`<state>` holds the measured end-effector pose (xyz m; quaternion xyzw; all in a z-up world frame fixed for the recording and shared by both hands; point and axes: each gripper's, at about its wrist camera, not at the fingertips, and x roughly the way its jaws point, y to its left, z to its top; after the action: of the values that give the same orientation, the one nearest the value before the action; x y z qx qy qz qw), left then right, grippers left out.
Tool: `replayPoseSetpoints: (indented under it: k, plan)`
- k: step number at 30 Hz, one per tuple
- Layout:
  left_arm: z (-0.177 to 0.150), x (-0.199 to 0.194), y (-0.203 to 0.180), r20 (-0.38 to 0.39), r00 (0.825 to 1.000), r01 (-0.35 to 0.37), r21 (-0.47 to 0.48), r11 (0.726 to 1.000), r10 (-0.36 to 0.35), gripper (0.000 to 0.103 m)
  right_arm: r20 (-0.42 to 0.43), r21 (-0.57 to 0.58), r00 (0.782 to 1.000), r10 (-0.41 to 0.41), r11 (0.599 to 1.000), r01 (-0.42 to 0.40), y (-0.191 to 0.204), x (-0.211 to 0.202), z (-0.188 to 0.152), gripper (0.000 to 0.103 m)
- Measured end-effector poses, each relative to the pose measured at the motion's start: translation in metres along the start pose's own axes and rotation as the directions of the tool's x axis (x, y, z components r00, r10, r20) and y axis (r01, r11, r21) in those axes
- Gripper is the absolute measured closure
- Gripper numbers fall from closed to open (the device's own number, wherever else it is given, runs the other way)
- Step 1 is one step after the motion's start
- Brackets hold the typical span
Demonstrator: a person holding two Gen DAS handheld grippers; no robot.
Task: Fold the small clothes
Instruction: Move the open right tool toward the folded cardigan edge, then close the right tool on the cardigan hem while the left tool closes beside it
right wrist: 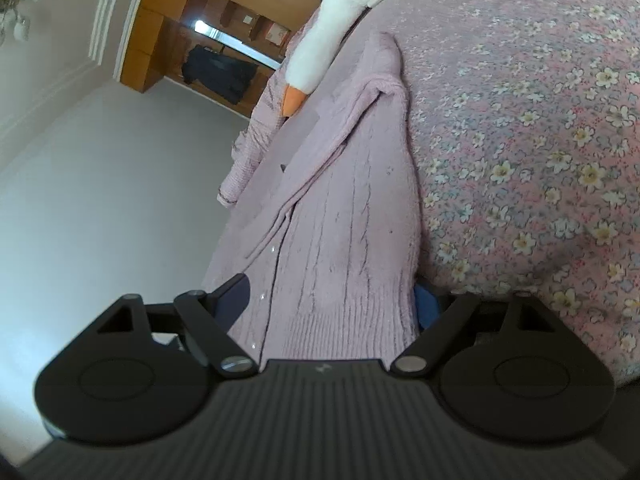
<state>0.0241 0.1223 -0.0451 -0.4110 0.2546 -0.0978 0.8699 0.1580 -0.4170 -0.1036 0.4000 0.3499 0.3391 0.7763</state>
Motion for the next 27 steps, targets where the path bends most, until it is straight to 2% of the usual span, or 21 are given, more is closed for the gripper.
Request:
replayPoseSetpoints:
  k: [4, 7, 9, 11, 14, 17, 20, 21, 22, 23, 24, 27]
  plan:
    - [-0.014, -0.016, -0.001, -0.041, 0.999, 0.004, 0.017, 1.0, -0.003, 0.01, -0.025, 0.052, 0.998, 0.058, 0.997, -0.057, -0.005, -0.008, -0.009, 0.019]
    - [-0.026, -0.028, 0.0, -0.056, 0.998, 0.006, 0.013, 1.0, -0.005, 0.019, -0.037, 0.048, 0.996, 0.076, 0.996, -0.074, -0.003, -0.012, -0.015, 0.018]
    - [-0.029, -0.031, 0.0, -0.055, 0.998, -0.02, 0.034, 0.999, 0.022, 0.033, -0.049, 0.027, 0.996, 0.072, 0.997, -0.071, 0.0, -0.01, -0.016, 0.02]
    - [-0.031, -0.033, 0.002, -0.054, 0.997, -0.052, 0.034, 0.998, 0.054, 0.042, -0.064, 0.012, 0.996, 0.063, 0.998, -0.063, 0.003, -0.008, -0.017, 0.022]
    - [-0.03, -0.033, 0.006, -0.05, 0.997, -0.06, 0.033, 0.998, 0.062, 0.042, -0.073, 0.011, 0.996, 0.057, 0.998, -0.056, 0.004, -0.001, -0.016, 0.023]
    - [-0.031, -0.031, 0.005, -0.053, 0.996, -0.063, 0.061, 0.996, 0.066, 0.041, -0.077, 0.022, 0.996, 0.038, 0.999, -0.037, 0.002, 0.0, -0.015, 0.035]
    - [-0.03, -0.025, 0.001, -0.054, 0.996, -0.072, 0.075, 0.995, 0.076, 0.043, -0.082, 0.012, 0.997, 0.008, 1.0, -0.007, 0.002, 0.0, -0.016, 0.056]
    - [-0.029, -0.025, 0.001, -0.057, 0.995, -0.08, 0.08, 0.994, 0.085, 0.059, -0.085, 0.002, 0.996, -0.016, 1.0, 0.016, 0.004, 0.001, -0.017, 0.068]
    - [-0.03, -0.026, 0.0, -0.056, 0.993, -0.102, 0.086, 0.991, 0.107, 0.07, -0.088, -0.01, 0.995, -0.04, 0.999, 0.04, 0.005, 0.002, -0.017, 0.077]
    - [-0.03, -0.025, 0.001, -0.057, 0.989, -0.132, 0.084, 0.988, 0.137, 0.086, -0.088, -0.021, 0.995, -0.052, 0.998, 0.051, 0.007, 0.003, -0.019, 0.079]
    - [-0.029, -0.025, 0.004, -0.058, 0.989, -0.134, 0.063, 0.989, 0.138, 0.091, -0.083, -0.038, 0.995, -0.056, 0.998, 0.053, 0.01, 0.002, -0.02, 0.083]
    - [-0.025, -0.029, 0.016, -0.062, 0.993, -0.102, -0.033, 0.994, 0.1, 0.092, -0.062, -0.066, 0.997, -0.035, 0.997, 0.031, 0.013, -0.002, -0.021, 0.088]
